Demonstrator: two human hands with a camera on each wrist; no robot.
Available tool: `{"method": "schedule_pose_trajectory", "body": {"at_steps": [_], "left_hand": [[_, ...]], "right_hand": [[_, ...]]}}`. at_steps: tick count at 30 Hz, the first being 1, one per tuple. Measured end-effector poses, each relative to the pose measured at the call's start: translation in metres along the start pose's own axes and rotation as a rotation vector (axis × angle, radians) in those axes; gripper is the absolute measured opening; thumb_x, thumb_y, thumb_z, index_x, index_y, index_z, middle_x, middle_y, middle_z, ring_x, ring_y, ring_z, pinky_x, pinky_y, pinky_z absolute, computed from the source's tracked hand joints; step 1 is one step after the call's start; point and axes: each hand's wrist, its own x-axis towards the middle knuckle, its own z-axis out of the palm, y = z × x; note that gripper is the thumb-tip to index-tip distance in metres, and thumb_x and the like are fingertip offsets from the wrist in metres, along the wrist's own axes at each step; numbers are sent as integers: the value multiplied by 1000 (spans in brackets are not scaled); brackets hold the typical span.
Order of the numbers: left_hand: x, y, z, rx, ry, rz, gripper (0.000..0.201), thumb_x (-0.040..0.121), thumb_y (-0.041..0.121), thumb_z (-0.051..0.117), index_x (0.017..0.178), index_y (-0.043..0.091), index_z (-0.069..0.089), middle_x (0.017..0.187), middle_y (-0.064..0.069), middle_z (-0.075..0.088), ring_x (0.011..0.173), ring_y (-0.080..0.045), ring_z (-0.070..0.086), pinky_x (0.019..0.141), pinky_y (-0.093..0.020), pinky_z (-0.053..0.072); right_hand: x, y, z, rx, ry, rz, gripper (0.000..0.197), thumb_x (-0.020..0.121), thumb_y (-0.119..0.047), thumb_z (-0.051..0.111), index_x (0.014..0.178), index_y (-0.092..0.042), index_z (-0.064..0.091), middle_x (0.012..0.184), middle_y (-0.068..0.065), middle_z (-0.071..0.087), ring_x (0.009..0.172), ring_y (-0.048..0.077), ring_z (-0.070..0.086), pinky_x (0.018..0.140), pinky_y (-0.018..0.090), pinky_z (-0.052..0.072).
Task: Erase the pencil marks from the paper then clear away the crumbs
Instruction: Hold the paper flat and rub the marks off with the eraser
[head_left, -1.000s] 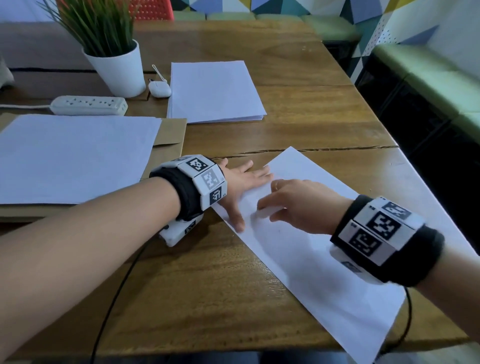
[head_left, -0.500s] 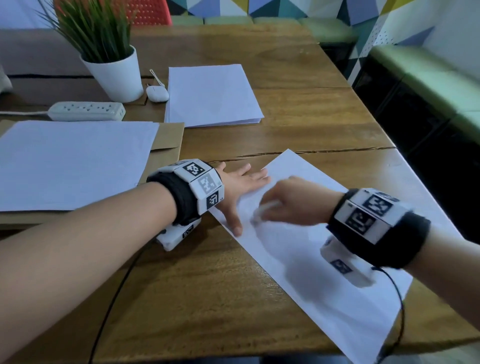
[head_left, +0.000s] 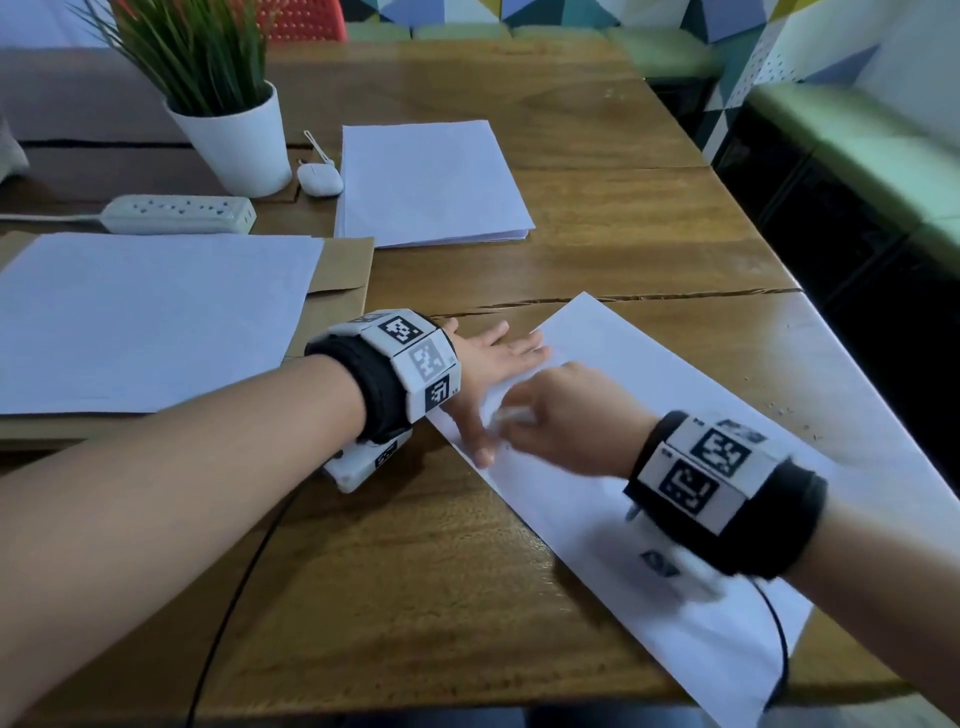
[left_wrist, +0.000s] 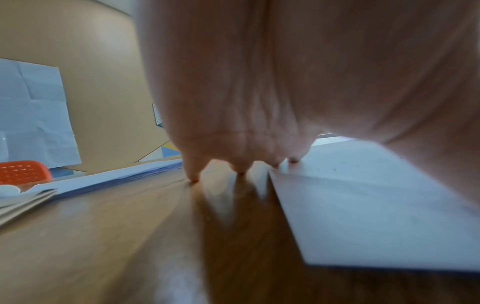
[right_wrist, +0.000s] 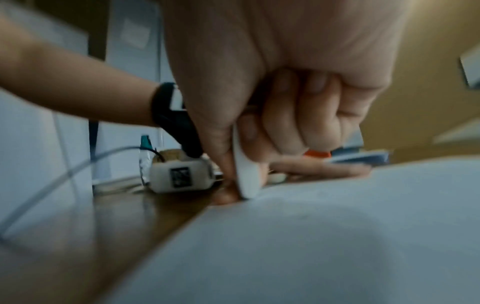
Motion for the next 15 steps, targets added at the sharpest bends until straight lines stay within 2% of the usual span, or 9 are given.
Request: {"method": "schedule_pose_trajectory", "body": {"at_steps": [2,4,6,8,10,12,15], "left_hand": [[0,-1,-1,-1,-9,5,132,64,50,79,144,31,-25,152,16,-30,142,-18,-25,111,-63,-5],[1,-2,-1,-2,-10,4,133,62,50,79,145,30,-24,152,15,-29,142,-18,-25,112,-63,-5],[2,-1,0,14,-3,-2,134,62,51,80,145,30,-23,153,13,-28,142,-19,-24,111,-64,-4],[0,0,0,7,-2,-2,133,63,49,80,145,29,-23,153,13,-28,143,-20,-23,111,-64,-4],[-1,-1,-1,-3,-11,6,132,65,49,79,145,29,-24,152,14,-29,142,-19,-24,111,-64,-4],[0,-2,-1,4,-15,8,131,65,51,78,145,29,-24,152,15,-29,142,-18,-25,111,-64,-4],[1,-1,0,21,-5,-6,132,64,50,78,145,29,-24,152,15,-28,142,-18,-24,112,-63,-3]], "right_hand": [[-4,-2,-2,32,-74,-12,24,86,-33,53,86,-16,70,64,-4,49,73,19,50,66,30,42],[3,13,-12,50,-42,62,21,85,-37,56,84,-22,70,64,-7,51,76,18,51,71,32,47],[9,22,-14,33,46,127,21,85,-37,54,82,-21,66,65,-5,51,79,20,52,67,30,43],[5,13,-6,-32,90,121,25,88,-34,48,85,-16,65,71,1,51,78,24,51,62,28,36],[-4,2,6,-22,31,41,27,88,-33,47,86,-14,66,73,2,53,74,23,50,62,29,36],[-7,4,2,18,-36,34,26,87,-35,50,85,-16,67,66,-2,51,73,21,49,65,29,39],[5,25,-15,17,50,174,22,86,-37,54,70,-24,62,60,-8,43,77,22,50,66,28,39]]}}
